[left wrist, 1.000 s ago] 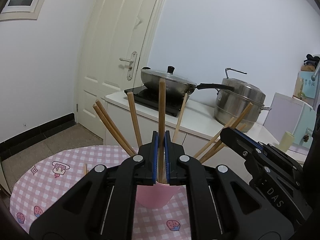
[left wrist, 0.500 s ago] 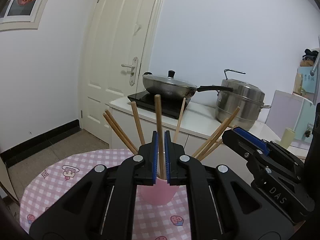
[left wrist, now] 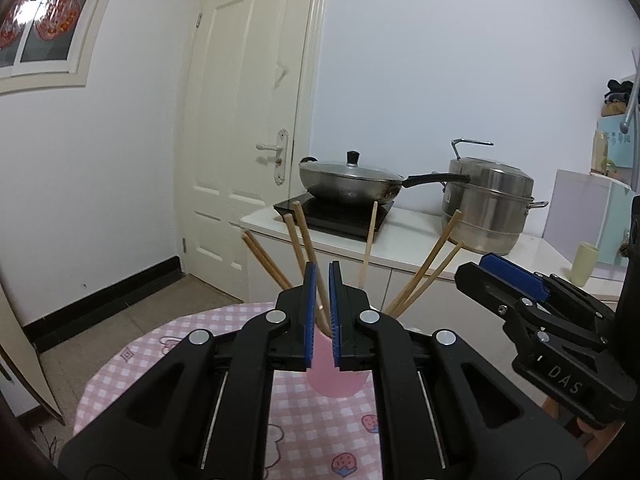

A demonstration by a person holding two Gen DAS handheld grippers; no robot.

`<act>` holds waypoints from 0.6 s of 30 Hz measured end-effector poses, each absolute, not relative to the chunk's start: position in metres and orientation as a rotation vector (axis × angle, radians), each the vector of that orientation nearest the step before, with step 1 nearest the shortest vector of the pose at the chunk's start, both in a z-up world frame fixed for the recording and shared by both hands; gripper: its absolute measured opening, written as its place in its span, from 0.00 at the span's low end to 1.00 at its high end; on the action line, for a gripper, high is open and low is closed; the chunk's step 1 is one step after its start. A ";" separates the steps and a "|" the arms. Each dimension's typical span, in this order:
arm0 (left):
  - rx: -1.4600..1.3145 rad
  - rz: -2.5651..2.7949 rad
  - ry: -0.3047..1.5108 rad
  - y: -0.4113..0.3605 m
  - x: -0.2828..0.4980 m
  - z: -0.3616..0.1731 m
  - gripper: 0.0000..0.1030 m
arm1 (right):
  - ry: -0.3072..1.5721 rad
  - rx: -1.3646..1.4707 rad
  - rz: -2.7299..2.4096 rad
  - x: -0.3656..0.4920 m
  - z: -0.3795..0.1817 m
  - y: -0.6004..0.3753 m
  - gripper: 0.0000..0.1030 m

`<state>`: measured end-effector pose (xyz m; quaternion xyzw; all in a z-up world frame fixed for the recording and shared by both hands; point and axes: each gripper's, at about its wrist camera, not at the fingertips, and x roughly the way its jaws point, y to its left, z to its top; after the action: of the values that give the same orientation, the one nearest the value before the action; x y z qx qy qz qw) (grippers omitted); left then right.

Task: Organize utensils
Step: 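Open both tools to drop the chopsticks into the pink cup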

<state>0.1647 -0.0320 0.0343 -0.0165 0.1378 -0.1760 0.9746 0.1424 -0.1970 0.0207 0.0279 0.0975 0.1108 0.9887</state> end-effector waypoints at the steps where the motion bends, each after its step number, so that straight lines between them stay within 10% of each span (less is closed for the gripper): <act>1: -0.030 -0.349 0.273 -0.031 0.162 0.034 0.07 | 0.196 0.059 0.226 0.140 0.020 -0.197 0.38; 2: -0.028 -0.343 0.269 -0.029 0.159 0.034 0.10 | 0.196 0.060 0.228 0.138 0.020 -0.197 0.39; 5: -0.021 -0.319 0.237 -0.024 0.149 0.033 0.61 | 0.195 0.057 0.234 0.132 0.019 -0.194 0.43; 18: 0.041 -0.277 0.193 -0.013 0.121 0.025 0.64 | 0.217 0.058 0.256 0.118 0.010 -0.188 0.49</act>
<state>0.1214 -0.0125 0.0252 0.0202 0.0958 -0.1380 0.9856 0.1182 -0.1883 0.0099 0.0286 0.1080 0.1275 0.9855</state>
